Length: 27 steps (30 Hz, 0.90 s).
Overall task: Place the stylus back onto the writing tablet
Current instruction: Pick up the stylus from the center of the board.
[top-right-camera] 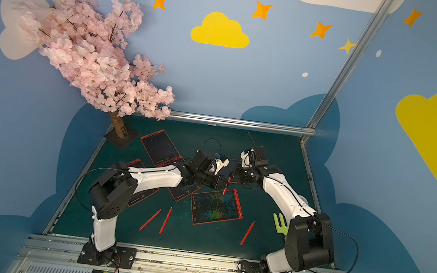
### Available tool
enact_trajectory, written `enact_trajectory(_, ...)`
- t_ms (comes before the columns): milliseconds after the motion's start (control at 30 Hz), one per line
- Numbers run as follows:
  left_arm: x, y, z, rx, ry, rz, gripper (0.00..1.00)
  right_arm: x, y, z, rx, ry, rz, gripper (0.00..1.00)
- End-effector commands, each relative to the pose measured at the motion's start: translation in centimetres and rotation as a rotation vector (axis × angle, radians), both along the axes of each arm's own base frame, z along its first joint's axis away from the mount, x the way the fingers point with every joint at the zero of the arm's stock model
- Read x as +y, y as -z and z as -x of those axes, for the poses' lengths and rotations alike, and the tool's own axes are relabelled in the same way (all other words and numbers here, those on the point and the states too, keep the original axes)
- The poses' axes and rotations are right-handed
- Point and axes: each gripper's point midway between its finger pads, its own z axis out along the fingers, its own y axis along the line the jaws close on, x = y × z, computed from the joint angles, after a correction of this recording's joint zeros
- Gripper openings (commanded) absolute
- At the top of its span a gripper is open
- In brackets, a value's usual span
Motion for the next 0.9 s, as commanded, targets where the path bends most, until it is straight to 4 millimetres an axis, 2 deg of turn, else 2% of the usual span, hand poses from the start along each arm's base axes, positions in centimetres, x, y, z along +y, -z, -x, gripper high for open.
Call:
enact_trajectory(0,-0.68,-2.02,0.42,-0.022,0.038,0.052,0.03,-0.07,-0.38,0.12,-0.020,-0.007,-0.004,0.12)
enact_trajectory(200,-0.77,-2.17,0.49,-0.015,0.045,0.065,0.03,-0.02,-0.46,0.00,-0.024,-0.012,-0.003,0.14)
enact_trajectory(467,-0.70,-2.24,0.36,0.012,0.047,0.105,0.03,-0.05,-0.33,0.00,-0.023,-0.013,0.000,0.09)
enact_trajectory(733,-0.64,-2.36,0.45,0.009,0.051,0.107,0.03,-0.02,-0.24,-0.12,-0.020,-0.015,0.000,0.15)
enact_trajectory(867,-0.61,-2.36,0.44,0.009,0.052,0.106,0.03,-0.09,-0.27,-0.15,-0.022,-0.013,0.003,0.10)
